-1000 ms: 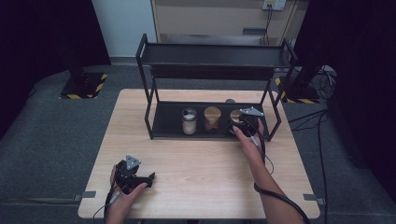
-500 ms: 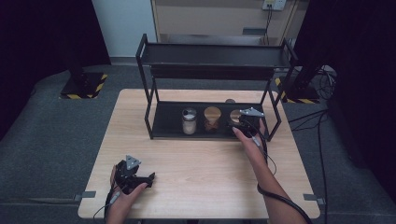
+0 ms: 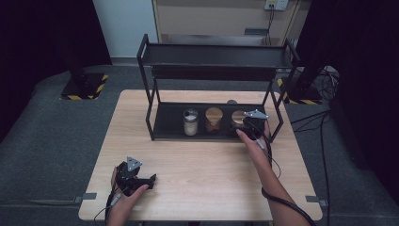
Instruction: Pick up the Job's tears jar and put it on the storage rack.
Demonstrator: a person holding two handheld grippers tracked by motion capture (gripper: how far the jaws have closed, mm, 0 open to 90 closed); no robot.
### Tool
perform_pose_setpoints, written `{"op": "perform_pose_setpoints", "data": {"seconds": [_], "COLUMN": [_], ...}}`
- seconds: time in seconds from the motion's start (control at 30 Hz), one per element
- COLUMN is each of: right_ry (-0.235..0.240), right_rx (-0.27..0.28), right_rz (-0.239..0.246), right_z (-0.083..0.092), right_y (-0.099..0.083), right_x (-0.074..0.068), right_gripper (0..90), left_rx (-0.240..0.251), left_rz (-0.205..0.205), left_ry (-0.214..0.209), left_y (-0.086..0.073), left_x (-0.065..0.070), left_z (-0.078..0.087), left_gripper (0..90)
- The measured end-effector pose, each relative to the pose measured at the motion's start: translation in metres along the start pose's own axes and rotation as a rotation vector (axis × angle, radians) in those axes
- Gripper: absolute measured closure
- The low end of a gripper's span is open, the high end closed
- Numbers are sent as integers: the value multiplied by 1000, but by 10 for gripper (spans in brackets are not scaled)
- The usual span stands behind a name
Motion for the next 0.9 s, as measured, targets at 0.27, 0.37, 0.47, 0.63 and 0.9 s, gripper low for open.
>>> {"op": "perform_pose_setpoints", "data": {"seconds": [0.27, 0.37, 0.47, 0.63, 0.9], "right_ry": [-1, 7, 10, 13, 28], "right_rx": [5, 6, 8, 10, 6], "right_rz": [-3, 0, 13, 19, 0], "right_z": [11, 16, 21, 30, 45], "right_y": [-5, -7, -9, -13, -22], "right_x": [3, 2, 0, 0, 0], "right_gripper": [59, 52, 49, 45, 42], "left_rx": [-1, -1, -1, -1, 0], "left_rz": [1, 3, 3, 3, 5], "left_ry": [1, 3, 2, 2, -2], "left_y": [0, 0, 0, 0, 0], "left_x": [0, 0, 0, 0, 0], "left_z": [0, 0, 0, 0, 0], "left_gripper": [0, 0, 0, 0, 0]}}
Point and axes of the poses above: each handheld gripper's, and its own axes: z roughly backward along the jaws, y roughly out of its top, x roughly to its right, the point moved 7 cm from there along -z, roughly forward along the jaws, and after that the axes turned 14 degrees about -z, right-handed, at the moved point
